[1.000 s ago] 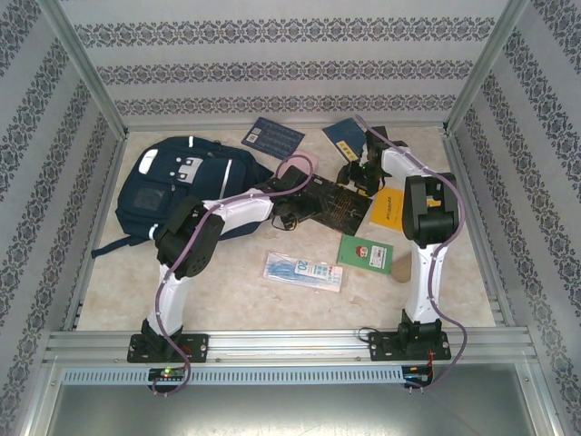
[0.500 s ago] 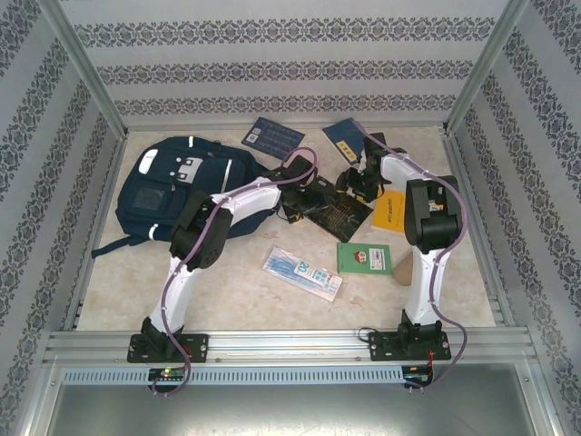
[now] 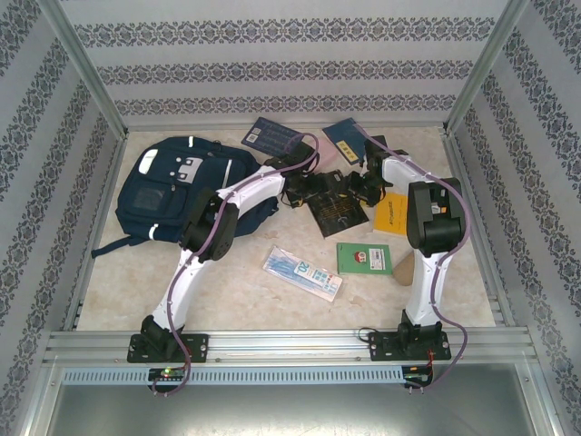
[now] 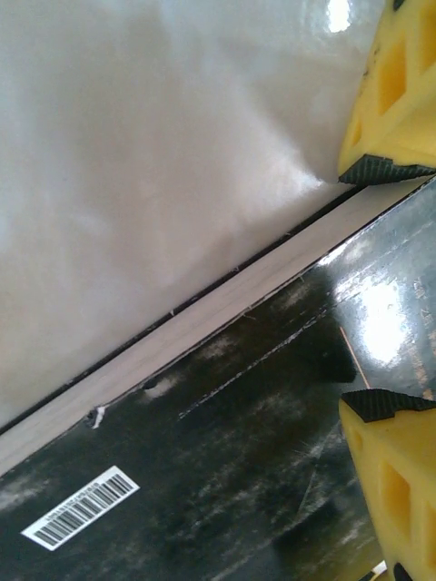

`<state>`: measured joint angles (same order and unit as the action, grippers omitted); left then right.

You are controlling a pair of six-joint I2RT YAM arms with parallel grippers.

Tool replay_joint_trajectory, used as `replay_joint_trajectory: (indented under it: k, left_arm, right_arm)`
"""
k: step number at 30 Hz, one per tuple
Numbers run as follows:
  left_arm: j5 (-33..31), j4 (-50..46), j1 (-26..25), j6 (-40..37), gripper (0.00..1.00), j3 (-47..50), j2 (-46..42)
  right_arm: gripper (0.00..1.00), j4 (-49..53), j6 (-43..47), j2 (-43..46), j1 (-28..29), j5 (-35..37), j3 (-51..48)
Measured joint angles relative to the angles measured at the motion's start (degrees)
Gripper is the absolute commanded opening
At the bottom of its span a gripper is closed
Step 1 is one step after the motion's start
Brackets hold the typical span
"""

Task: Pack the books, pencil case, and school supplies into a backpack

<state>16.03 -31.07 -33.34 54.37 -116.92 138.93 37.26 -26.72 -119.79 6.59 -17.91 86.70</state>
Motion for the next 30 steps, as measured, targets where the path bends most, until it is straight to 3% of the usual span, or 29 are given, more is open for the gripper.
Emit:
replay_joint_trajectory:
  k: [11,23,30]
  left_arm:
    - [-0.2,0.0,2.0,-4.2,0.82,0.2,-0.2]
    - [-0.3,1.6,3.0,-6.3,0.82,16.6,-11.5]
    - [1.3,4.3,3.0,-6.1,0.79,20.5,-12.1]
  right_arm:
    - [0.62,0.6,-1.8,2.8,3.6,-1.4,-3.1]
    - [0.63,1.1,1.7,3.4,7.3,2.8,-3.1]
    - [0.55,0.9,2.9,1.9,8.0,4.7,-3.1]
